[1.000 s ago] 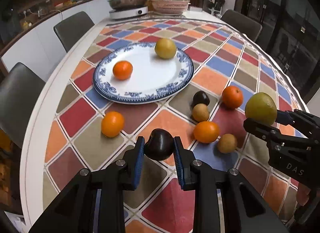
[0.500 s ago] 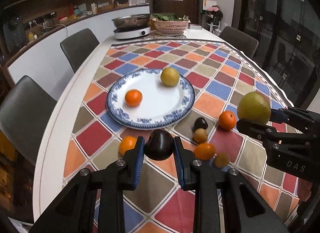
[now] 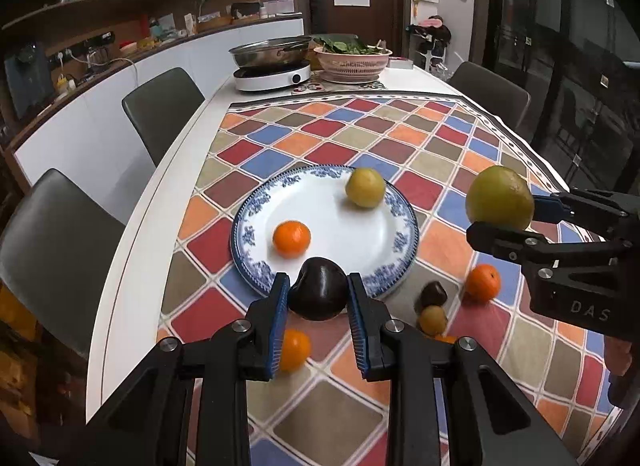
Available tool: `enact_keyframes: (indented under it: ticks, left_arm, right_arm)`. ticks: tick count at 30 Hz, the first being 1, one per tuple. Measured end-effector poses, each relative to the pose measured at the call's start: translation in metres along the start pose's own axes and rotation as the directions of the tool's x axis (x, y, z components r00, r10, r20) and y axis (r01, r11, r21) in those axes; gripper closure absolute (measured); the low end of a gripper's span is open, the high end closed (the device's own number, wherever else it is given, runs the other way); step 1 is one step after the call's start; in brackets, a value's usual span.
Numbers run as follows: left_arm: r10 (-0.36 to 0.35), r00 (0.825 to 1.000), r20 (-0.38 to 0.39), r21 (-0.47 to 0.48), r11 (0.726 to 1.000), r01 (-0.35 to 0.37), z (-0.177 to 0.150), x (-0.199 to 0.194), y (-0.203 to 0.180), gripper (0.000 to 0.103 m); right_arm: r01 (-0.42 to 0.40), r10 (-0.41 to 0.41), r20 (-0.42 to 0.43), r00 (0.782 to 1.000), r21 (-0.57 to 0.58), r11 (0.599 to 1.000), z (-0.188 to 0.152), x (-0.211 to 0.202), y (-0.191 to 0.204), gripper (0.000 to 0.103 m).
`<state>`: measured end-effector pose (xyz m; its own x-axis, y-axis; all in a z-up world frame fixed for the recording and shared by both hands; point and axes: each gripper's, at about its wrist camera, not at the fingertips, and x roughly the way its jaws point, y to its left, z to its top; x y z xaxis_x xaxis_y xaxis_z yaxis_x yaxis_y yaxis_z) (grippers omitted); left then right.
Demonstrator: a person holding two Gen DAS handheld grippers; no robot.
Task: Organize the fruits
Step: 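Place the plum and green pear on the plate, opening both tools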
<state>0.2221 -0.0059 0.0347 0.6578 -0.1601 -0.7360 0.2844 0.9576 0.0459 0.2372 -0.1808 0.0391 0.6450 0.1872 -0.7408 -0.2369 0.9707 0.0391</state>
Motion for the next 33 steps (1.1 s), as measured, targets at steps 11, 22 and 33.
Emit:
enact_keyframes:
  ticks: [11, 22, 33]
  left_arm:
    - [-0.019, 0.997, -0.072, -0.005, 1.000, 0.018, 0.010, 0.061, 0.025, 0.074]
    - [-0.039, 0.990, -0.137, -0.033, 0.999, 0.034, 0.012, 0.101, 0.034, 0.074]
    - [-0.043, 0.992, -0.122, -0.031, 0.999, 0.040, 0.016, 0.092, 0.032, 0.058]
  right_arm:
    - [-0.023, 0.021, -0.090, 0.996, -0.026, 0.999, 0.022, 0.063, 0.003, 0.053]
    - [-0.034, 0.030, -0.163, 0.986, -0.022, 0.999, 0.029, 0.107, 0.004, 0.053]
    - [-0.015, 0.012, -0.145, 0.989, -0.018, 1.000, 0.031, 0.105, 0.001, 0.051]
